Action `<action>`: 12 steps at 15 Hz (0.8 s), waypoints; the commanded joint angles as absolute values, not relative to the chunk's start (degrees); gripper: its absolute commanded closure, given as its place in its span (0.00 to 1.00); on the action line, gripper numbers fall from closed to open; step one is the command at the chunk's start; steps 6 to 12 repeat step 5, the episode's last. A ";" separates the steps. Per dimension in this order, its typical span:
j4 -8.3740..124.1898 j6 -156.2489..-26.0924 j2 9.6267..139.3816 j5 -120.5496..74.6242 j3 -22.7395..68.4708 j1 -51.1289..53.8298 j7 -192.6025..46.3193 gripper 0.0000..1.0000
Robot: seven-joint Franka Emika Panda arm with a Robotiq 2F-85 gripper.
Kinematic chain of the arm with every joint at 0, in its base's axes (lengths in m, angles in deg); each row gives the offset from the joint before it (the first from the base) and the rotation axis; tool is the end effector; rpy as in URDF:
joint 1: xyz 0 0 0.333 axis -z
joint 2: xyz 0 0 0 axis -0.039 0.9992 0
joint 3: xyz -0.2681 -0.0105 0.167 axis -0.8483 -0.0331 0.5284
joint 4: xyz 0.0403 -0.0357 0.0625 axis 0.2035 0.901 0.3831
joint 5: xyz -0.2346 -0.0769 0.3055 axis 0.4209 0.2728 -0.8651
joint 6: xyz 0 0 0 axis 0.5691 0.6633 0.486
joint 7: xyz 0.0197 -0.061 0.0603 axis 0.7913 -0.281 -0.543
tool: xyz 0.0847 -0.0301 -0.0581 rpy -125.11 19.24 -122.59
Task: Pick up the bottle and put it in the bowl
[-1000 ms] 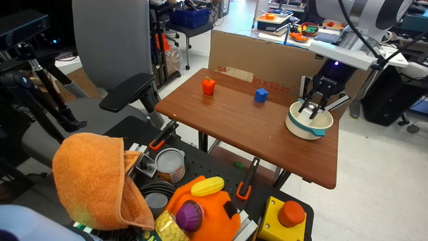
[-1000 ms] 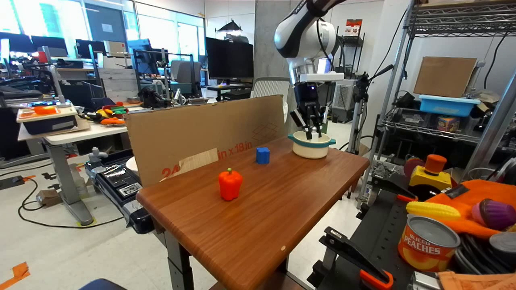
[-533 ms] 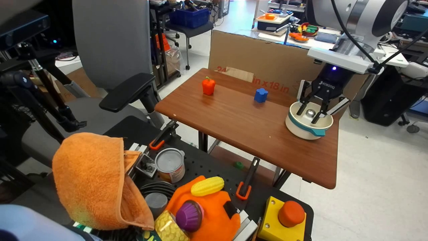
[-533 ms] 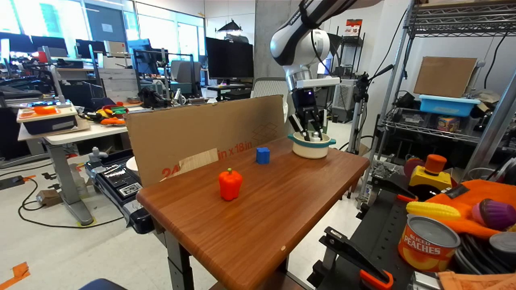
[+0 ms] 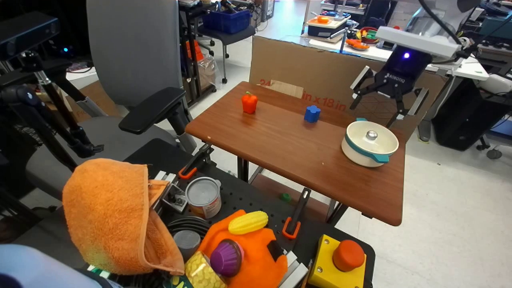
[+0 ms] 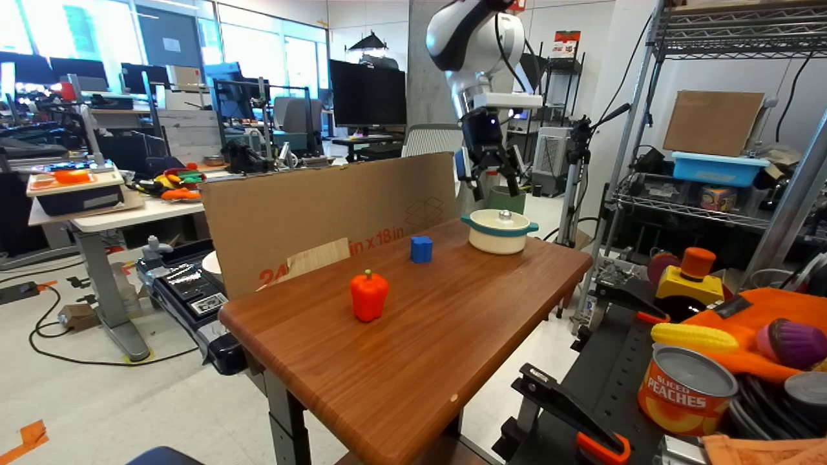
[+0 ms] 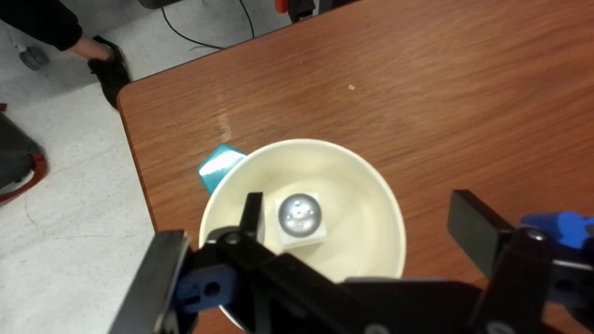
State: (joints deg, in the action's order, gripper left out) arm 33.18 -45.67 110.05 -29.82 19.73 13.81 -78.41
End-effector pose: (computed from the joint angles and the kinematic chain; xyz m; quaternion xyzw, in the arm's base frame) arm 0.6679 -0.1957 0.2099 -0.9535 0.1494 0.2606 0.0242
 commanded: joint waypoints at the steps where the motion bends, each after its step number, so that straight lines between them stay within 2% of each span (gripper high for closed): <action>1: 33.38 -44.60 108.67 -29.54 20.66 14.21 -78.59 0.00; 12: 35.39 -43.72 105.73 -29.66 20.98 14.14 -79.04 0.00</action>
